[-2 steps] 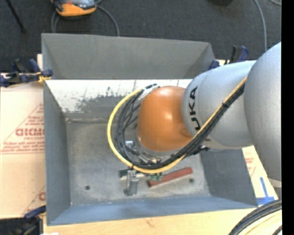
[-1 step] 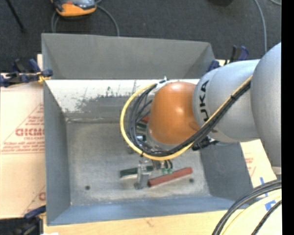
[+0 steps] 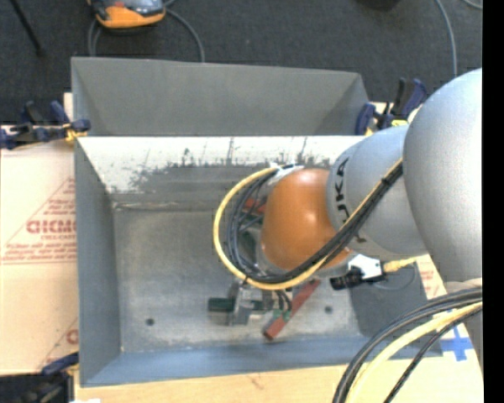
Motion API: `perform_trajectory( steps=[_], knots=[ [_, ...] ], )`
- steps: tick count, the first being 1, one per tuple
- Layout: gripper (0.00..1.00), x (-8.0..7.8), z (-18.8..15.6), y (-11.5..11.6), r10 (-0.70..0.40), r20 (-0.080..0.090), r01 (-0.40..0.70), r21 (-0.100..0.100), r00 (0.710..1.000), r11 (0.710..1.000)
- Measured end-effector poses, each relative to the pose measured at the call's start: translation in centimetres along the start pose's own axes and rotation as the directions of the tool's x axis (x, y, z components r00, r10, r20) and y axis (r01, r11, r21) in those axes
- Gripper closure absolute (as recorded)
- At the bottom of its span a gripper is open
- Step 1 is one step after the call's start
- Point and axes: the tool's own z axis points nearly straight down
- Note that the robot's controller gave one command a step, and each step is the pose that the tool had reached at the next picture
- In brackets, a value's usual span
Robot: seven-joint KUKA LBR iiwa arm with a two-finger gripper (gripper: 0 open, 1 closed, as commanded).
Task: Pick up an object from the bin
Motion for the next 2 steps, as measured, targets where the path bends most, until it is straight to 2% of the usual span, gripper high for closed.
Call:
perform_trajectory(
  steps=[1,2],
  knots=[
    [1.0,0.0,0.0,0.0,0.002,0.0,-0.002,0.0,1.0,1.0],
    [1.0,-1.0,-13.7,-0.1,0.018,0.0,-0.018,0.001,1.0,1.0]
  ],
)
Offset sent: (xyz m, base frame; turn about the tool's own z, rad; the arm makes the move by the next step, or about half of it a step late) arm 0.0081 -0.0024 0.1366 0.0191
